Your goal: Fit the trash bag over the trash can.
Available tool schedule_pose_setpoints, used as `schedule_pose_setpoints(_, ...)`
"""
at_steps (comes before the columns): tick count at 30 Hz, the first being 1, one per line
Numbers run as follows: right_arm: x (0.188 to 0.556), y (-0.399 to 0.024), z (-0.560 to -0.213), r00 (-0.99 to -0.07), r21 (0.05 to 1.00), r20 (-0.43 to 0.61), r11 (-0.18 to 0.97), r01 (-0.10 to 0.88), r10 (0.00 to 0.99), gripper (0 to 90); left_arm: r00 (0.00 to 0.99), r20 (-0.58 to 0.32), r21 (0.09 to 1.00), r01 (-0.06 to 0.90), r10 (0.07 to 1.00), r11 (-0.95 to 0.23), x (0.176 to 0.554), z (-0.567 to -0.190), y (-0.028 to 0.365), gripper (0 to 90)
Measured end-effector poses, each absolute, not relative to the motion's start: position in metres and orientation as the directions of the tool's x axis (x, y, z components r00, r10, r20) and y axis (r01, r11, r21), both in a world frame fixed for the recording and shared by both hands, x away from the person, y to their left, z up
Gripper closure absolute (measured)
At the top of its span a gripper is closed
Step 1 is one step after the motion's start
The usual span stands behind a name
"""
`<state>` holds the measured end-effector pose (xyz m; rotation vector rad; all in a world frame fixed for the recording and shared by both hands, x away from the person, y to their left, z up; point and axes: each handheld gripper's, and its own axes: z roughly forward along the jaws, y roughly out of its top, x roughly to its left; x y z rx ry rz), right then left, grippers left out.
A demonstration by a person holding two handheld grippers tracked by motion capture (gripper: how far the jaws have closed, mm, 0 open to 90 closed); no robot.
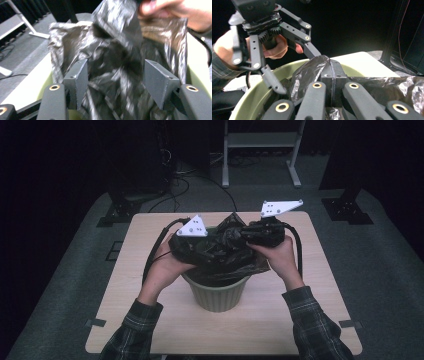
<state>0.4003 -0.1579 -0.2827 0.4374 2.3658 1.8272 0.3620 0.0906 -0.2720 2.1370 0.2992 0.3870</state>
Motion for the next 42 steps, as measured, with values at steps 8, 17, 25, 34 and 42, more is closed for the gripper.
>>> schedule_pose_setpoints(8,0.399,-0.155,-0.282,-0.956,0.961,0.079,0.233,0.148,0.283,85.3,0.939,0.142,0.799,0.079,0.314,-0.597,0.366,-0.28,0.074,78.4)
schedule_pose_setpoints(17,0.391,-0.191,-0.283,-0.938,0.959,0.098,0.219,0.178,0.332,72.6,0.91,0.139,0.822,0.113,0.39,-0.558,0.367,-0.284,0.106,88.2)
schedule_pose_setpoints(25,0.379,-0.217,-0.287,-0.923,0.952,0.099,0.233,0.197,0.373,67.8,0.901,0.154,0.835,0.101,0.406,-0.541,0.358,-0.285,0.122,88.1)
schedule_pose_setpoints(34,0.379,-0.222,-0.299,-0.905,0.94,0.1,0.259,0.223,0.414,65.4,0.879,0.168,0.839,0.11,0.447,-0.533,0.35,-0.285,0.143,88.2)
schedule_pose_setpoints(42,0.382,-0.227,-0.307,-0.887,0.927,0.142,0.255,0.275,0.44,63.7,0.866,0.165,0.853,0.114,0.472,-0.509,0.344,-0.279,0.166,88.1)
